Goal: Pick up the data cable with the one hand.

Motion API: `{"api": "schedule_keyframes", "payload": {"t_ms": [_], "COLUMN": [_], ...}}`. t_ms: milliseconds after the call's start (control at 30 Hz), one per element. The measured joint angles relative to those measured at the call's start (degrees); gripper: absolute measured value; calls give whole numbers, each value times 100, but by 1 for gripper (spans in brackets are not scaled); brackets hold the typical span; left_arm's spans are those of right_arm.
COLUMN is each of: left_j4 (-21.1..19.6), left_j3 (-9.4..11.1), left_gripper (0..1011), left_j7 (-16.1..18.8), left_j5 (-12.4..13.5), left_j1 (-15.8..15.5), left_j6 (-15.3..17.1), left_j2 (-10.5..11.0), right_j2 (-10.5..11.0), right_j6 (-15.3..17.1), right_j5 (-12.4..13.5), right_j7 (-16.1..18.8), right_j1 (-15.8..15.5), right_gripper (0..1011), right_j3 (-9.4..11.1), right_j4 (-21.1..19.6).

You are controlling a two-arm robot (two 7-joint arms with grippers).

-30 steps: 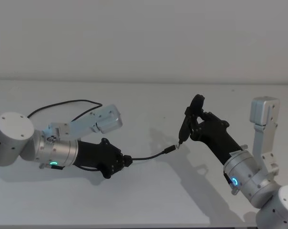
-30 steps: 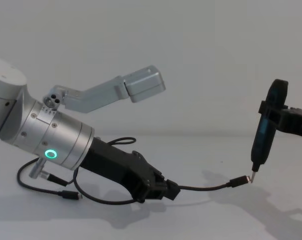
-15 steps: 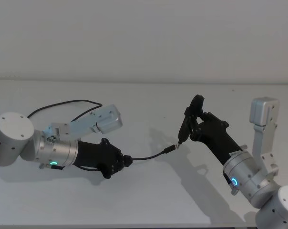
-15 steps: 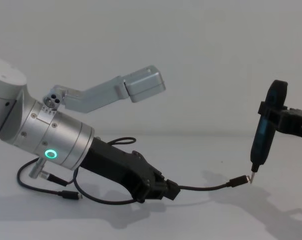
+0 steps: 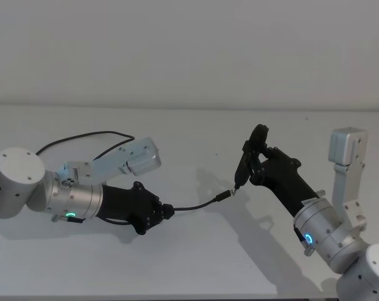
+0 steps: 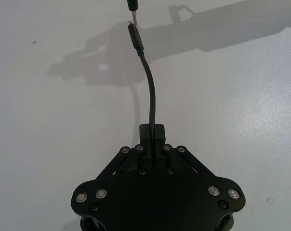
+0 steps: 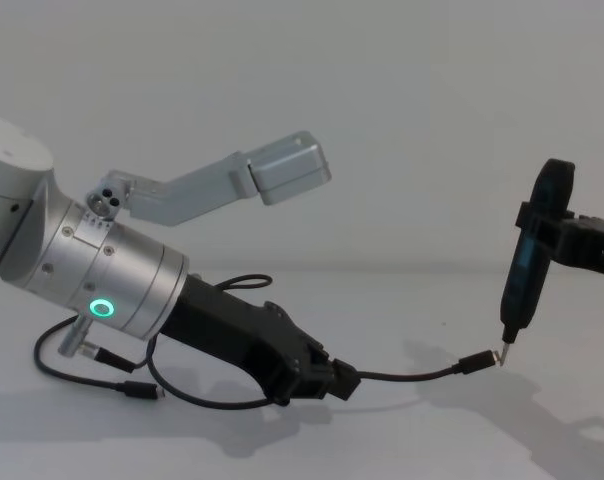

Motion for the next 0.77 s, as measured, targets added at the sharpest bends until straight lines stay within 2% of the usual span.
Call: {"api": "schedule_keyframes", "payload": {"t_ms": [767], "left_j4": [0], "left_j3": [0], "left_gripper": [41], "left_j7": [0], "left_j5": [0], "left_j1": [0], "left_j6": [0], "left_j2": [0], "right_j2": [7], "right_j6": [-8], "right_j5": [-3], "right_j7": [8], "right_j1": [0], "right_gripper": [274], "right_j3": [0], "right_j4": [-1]}}
